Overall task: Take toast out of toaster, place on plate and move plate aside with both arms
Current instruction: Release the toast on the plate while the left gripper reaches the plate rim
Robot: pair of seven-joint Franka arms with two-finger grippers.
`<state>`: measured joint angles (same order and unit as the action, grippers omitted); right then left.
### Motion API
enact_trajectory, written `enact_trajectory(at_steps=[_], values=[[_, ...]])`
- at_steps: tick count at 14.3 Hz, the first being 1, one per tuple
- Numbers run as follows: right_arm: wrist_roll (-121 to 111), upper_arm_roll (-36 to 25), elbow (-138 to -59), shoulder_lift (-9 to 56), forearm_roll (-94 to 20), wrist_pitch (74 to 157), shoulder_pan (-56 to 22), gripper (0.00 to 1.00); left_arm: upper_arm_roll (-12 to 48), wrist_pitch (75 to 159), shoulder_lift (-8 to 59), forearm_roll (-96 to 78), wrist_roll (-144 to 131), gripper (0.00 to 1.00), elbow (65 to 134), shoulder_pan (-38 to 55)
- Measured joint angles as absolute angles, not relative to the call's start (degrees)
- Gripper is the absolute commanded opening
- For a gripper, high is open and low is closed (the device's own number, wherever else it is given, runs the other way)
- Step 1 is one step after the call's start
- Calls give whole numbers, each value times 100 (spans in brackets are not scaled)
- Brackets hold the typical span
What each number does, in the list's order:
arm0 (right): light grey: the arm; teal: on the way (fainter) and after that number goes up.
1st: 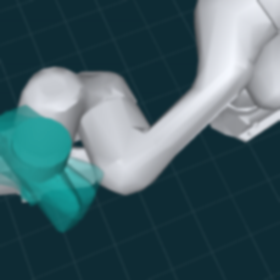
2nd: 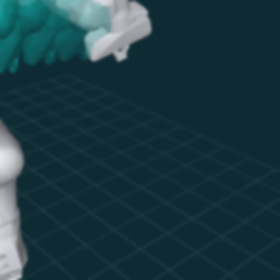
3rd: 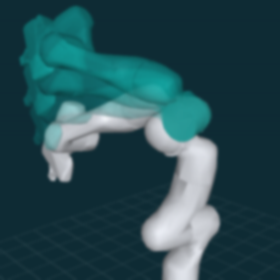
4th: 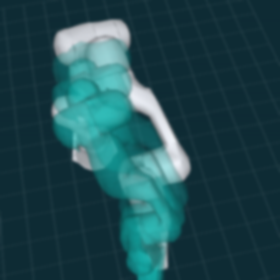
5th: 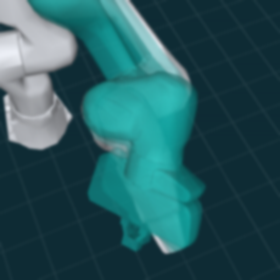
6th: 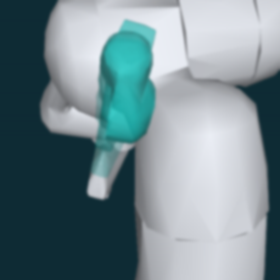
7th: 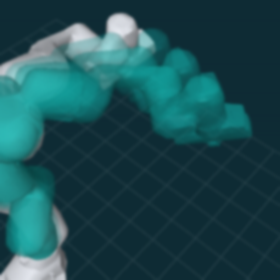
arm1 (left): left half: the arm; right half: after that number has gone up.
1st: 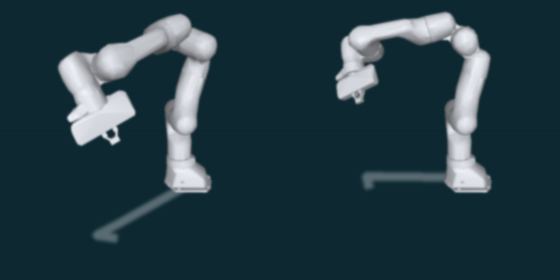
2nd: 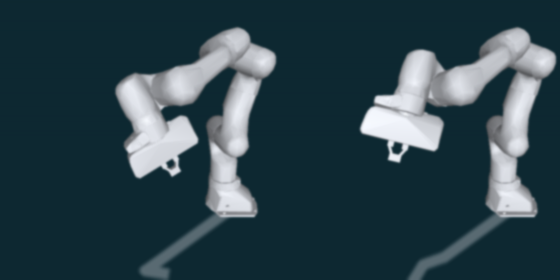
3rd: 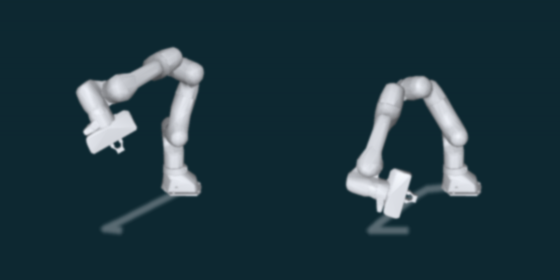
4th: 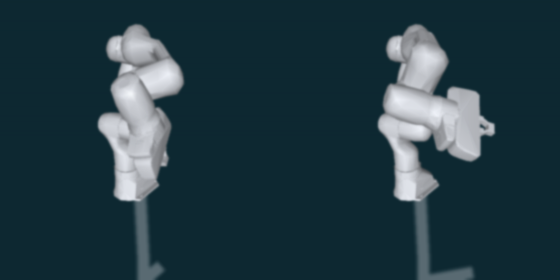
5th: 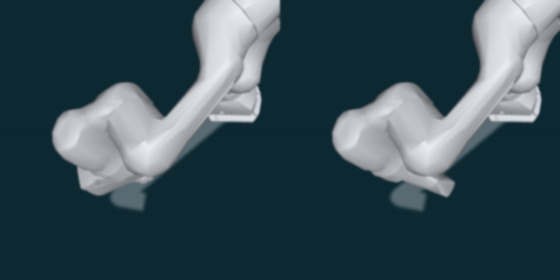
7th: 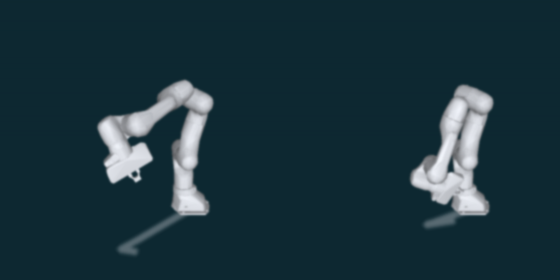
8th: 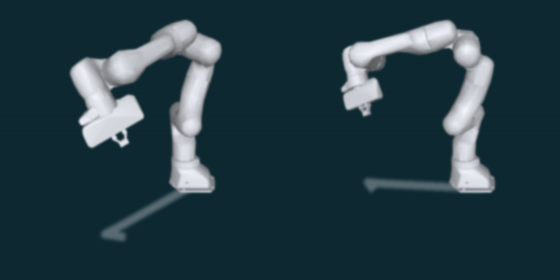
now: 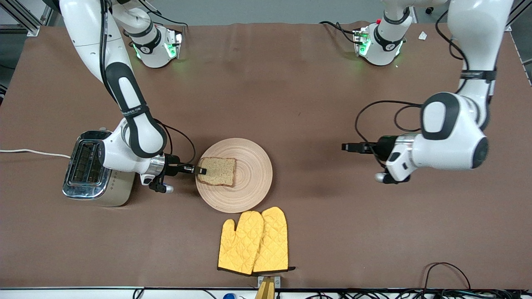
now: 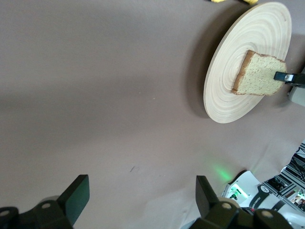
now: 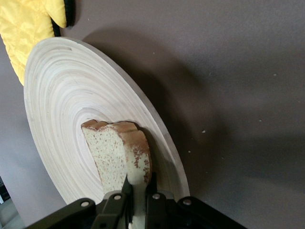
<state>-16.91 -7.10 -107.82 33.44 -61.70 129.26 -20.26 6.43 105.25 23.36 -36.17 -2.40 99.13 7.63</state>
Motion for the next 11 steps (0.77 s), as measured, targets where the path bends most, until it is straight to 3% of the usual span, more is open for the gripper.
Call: enact_trajectory(at_steps=[3, 11], values=[[-1691, -710, -10783, 3344, -6169, 12926, -2026, 59, 662, 10757, 2546, -4007, -240, 98, 10093, 947], [-1447, -696, -10707, 3264, -6170, 12626, -2027, 60, 892, 11824, 3140, -5101, -239, 98, 10089, 1578]])
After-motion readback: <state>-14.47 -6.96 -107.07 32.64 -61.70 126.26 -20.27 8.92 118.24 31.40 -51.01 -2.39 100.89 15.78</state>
